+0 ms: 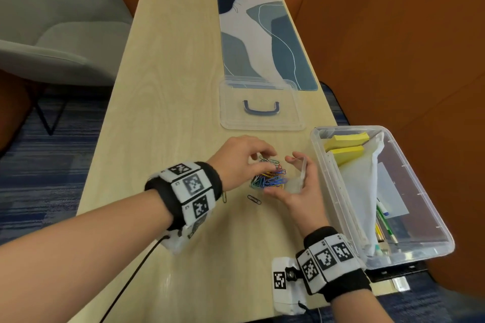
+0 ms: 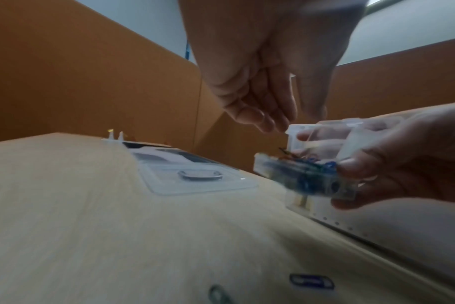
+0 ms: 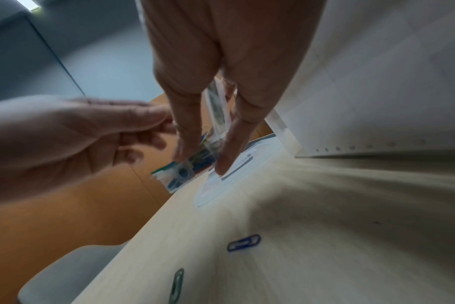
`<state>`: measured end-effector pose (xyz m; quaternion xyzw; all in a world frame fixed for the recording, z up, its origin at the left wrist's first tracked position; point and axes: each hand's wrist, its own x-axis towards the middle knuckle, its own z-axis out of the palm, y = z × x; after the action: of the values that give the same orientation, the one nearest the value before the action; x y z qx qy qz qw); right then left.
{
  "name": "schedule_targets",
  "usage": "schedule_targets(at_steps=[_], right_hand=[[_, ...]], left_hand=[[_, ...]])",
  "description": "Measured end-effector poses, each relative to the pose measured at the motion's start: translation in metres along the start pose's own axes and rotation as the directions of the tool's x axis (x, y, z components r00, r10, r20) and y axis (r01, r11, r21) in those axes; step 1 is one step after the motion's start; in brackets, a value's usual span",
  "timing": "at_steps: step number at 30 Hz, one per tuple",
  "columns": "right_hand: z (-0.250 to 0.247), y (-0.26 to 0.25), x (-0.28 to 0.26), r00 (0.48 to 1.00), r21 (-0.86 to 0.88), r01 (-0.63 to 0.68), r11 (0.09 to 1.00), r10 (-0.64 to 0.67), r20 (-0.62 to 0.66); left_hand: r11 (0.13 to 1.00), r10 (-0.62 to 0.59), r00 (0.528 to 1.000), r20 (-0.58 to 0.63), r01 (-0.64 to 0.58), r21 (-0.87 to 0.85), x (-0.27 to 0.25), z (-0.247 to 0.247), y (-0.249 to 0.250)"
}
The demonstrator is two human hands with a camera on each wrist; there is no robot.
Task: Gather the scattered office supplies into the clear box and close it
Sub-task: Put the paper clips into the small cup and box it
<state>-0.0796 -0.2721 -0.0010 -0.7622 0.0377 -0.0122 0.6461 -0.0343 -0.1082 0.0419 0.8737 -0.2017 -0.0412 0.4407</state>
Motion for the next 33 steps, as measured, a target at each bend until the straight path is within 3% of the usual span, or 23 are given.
schedule_targets(at_steps=[3, 4, 6, 9, 13, 15, 17, 20, 23, 30, 33], right_hand=[[-0.001, -0.004, 0.001, 0.999, -0.026, 0.019, 0.999, -0.02, -0.042], [-0.001, -0.005, 0.001, 0.999, -0.025, 0.02, 0.999, -0.021, -0.047], [-0.001, -0.006, 0.002, 0.998, -0.025, 0.026, 0.999, -0.027, -0.061], [0.0, -0.008, 0.003, 0.997, -0.027, 0.041, 0.999, -0.043, -0.067], [0.001, -0.007, 0.002, 0.996, -0.037, 0.039, 0.999, -0.042, -0.076], [0.001, -0.006, 0.0, 0.997, -0.048, 0.04, 0.998, -0.043, -0.068], [0.0, -0.003, -0.001, 0.998, -0.062, 0.034, 0.997, -0.038, -0.057], [-0.001, 0.0, -0.002, 0.999, -0.065, 0.028, 0.998, -0.031, -0.042], [0.002, 0.001, -0.003, 0.999, -0.06, 0.021, 0.998, -0.022, -0.025], [0.006, 0.008, -0.003, 1.0, -0.092, 0.008, 0.996, -0.009, -0.009], [0.006, 0.011, -0.004, 1.0, -0.109, 0.022, 0.994, -0.023, -0.006]], left_hand=[[0.99, -0.139, 0.974, -0.178, 0.14, -0.007, -0.011, -0.004, -0.027], [0.979, -0.184, 0.968, -0.17, 0.195, 0.053, -0.016, -0.003, -0.037], [0.95, -0.202, 0.978, 0.046, 0.184, 0.253, -0.026, 0.007, -0.054], [0.941, -0.041, 0.901, 0.431, -0.11, 0.319, -0.038, 0.027, -0.052], [0.888, 0.047, 0.781, 0.623, -0.318, 0.331, -0.036, 0.042, -0.05], [0.88, 0.008, 0.741, 0.671, -0.324, 0.347, -0.037, 0.034, -0.052], [0.887, -0.034, 0.747, 0.664, -0.283, 0.365, -0.037, 0.02, -0.059], [0.907, -0.044, 0.807, 0.589, -0.214, 0.361, -0.041, -0.005, -0.072], [0.882, -0.15, 0.812, 0.564, -0.148, 0.448, -0.047, -0.018, -0.079], [0.853, -0.176, 0.843, 0.508, -0.127, 0.506, -0.052, -0.002, -0.07], [0.8, -0.241, 0.839, 0.488, -0.113, 0.589, -0.047, 0.006, -0.065]])
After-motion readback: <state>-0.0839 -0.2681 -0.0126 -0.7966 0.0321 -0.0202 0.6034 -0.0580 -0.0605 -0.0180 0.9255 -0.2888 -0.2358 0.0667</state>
